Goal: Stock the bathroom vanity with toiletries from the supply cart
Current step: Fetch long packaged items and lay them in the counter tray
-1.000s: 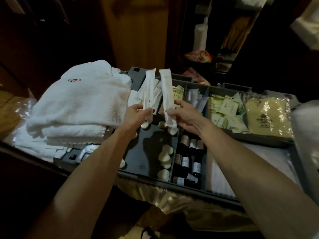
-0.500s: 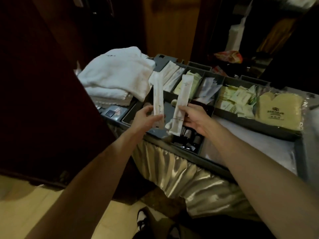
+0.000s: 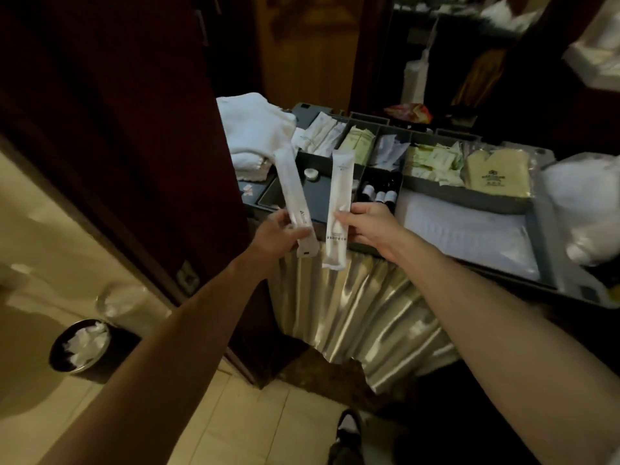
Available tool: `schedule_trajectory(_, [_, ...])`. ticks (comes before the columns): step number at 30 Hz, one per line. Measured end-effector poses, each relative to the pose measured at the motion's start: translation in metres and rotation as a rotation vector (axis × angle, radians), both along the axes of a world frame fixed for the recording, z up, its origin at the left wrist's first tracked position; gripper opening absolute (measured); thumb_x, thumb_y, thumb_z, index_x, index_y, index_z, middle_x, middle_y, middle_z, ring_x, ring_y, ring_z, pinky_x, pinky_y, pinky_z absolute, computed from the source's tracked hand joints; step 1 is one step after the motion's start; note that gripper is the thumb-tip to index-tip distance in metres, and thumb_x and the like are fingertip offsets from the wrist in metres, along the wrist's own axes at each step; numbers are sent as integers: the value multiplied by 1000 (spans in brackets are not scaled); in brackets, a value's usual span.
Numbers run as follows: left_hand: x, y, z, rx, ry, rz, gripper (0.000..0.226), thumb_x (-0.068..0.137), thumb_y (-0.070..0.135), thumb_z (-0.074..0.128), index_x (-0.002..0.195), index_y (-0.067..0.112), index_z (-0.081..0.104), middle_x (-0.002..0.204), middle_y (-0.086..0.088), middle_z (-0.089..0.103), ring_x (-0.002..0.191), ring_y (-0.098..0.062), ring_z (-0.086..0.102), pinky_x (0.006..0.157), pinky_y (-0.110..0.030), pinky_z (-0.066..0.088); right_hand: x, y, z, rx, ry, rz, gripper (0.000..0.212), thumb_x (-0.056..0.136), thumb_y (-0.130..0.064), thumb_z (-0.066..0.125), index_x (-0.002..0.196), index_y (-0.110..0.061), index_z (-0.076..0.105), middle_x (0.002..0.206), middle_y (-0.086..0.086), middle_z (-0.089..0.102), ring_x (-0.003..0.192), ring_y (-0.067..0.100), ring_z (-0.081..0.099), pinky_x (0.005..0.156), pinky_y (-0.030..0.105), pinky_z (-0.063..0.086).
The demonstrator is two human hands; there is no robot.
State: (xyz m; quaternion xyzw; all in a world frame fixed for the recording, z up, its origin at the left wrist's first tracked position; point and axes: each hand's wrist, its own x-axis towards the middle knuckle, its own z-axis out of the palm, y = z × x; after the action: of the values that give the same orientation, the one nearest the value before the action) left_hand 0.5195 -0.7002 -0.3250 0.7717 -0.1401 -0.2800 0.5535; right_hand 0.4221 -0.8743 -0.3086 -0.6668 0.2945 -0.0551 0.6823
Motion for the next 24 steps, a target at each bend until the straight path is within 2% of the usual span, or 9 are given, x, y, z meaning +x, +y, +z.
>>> schedule_trajectory(2, [-11,21,-2,12,-23,-34,44,89,13,76,131,10,62,119,-6,69,104,-21,69,80,-30,60,-21,25,0,-32,15,-30,6,94,-15,71,98,-12,73,97,11,77,81,17,74,66,24,61])
schedule_trajectory(6, [-29,65,-2,-18,26,-55,42,86,14,79,125,9,64,117,-11,70,103,-25,70,86,-40,60,-59,71,4,-93,44,-30,12,94,-16,71,103,-10,73,99,9,78,89,20,76,68,25,60])
schedule_trajectory(9, [-43,88,9,-62,30,-63,37,87,18,78,121,15,62,104,-1,68,88,-14,69,68,-27,60,-79,93,18,-138,48,-10,3,94,-14,70,96,-15,72,98,6,78,87,16,76,66,24,60])
schedule_trajectory(11, [-51,104,15,-98,17,-58,34,87,18,78,117,17,62,103,-1,68,85,-10,68,64,-23,59,-88,103,29,-166,33,-4,3,94,-14,71,95,-16,73,100,8,78,90,19,75,74,30,62])
schedule_trajectory(13, [-60,121,17,-110,11,-48,37,86,16,80,120,13,64,110,-5,70,93,-17,71,71,-28,61,-94,114,36,-183,27,3,5,92,-15,73,97,-16,74,100,7,78,93,21,75,84,35,62])
schedule_trajectory(15, [-74,144,20,-112,0,-41,42,86,13,79,125,11,62,116,-7,69,102,-22,70,80,-36,62,-100,131,39,-201,41,29,9,91,-17,74,100,-16,74,100,5,79,96,22,75,87,37,60])
schedule_trajectory(18, [-93,177,22,-105,-5,-7,46,85,11,78,126,18,59,114,-3,68,100,-17,67,75,-33,61,-107,160,40,-190,33,79,14,91,-15,74,105,-13,74,103,8,78,95,22,75,83,35,60])
schedule_trajectory(21, [-113,215,19,-135,31,69,50,83,9,80,128,17,59,117,-7,70,106,-24,69,84,-46,62,-114,190,34,-192,32,142,14,90,-17,75,104,-16,74,103,6,78,94,20,75,90,40,59])
schedule_trajectory(24, [-141,268,11,-180,52,191,38,85,11,79,120,14,63,112,-10,74,99,-25,74,81,-47,63,-121,232,22,-190,28,238,17,86,-22,79,103,-21,76,101,0,79,101,22,73,97,48,56])
